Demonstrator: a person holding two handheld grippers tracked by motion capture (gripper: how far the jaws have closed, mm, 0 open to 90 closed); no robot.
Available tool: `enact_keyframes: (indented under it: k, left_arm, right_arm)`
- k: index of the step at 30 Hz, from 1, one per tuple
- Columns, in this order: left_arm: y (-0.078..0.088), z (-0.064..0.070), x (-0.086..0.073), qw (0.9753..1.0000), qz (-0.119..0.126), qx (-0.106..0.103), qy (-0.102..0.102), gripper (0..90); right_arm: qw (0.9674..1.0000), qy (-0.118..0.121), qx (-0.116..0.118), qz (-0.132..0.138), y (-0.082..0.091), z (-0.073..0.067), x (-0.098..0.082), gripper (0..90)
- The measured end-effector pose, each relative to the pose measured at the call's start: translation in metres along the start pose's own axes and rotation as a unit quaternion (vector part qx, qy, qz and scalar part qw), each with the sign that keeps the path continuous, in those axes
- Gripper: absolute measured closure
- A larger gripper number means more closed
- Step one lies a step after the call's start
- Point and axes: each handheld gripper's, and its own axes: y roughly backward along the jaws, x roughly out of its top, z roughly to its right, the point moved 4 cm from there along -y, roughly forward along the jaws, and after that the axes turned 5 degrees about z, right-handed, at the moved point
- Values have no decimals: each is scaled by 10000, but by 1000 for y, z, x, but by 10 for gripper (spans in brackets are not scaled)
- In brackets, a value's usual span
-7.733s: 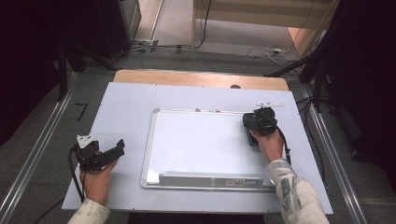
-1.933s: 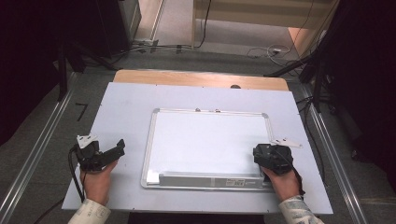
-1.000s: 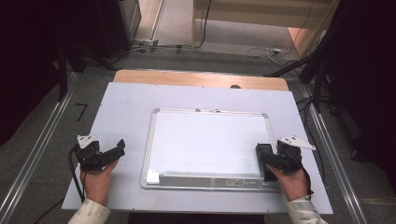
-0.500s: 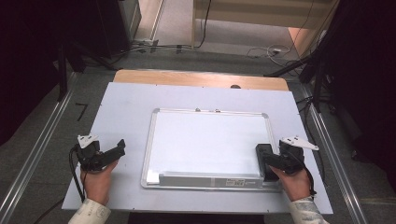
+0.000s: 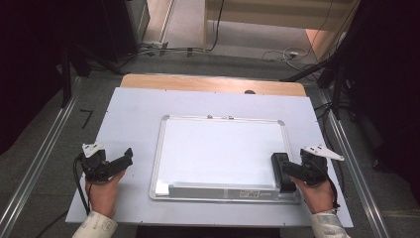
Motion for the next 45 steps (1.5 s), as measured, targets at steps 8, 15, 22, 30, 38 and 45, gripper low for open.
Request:
enact_keyframes:
  k: [8,15,22,30,38,45]
  left_arm:
    - [0,0,0,10000,6,1,7,63]
    - [0,0,0,10000,3,-1,7,63]
    - [0,0,0,10000,10,-3,14,63]
    - [1,0,0,10000,3,-5,15,63]
    - [1,0,0,10000,2,-7,16,63]
    - [1,0,0,10000,3,-3,12,63]
  right_arm:
    - [10000,-29,-44,13,3,7,-1,165]
    - [9999,-84,-80,14,5,14,-3,166]
    - [9997,-154,-162,9,8,22,-5,166]
    - [9995,-220,-246,14,11,32,-8,167]
    - [9988,-305,-373,6,14,42,-11,168]
    - [9983,-329,-476,15,17,52,-14,168]
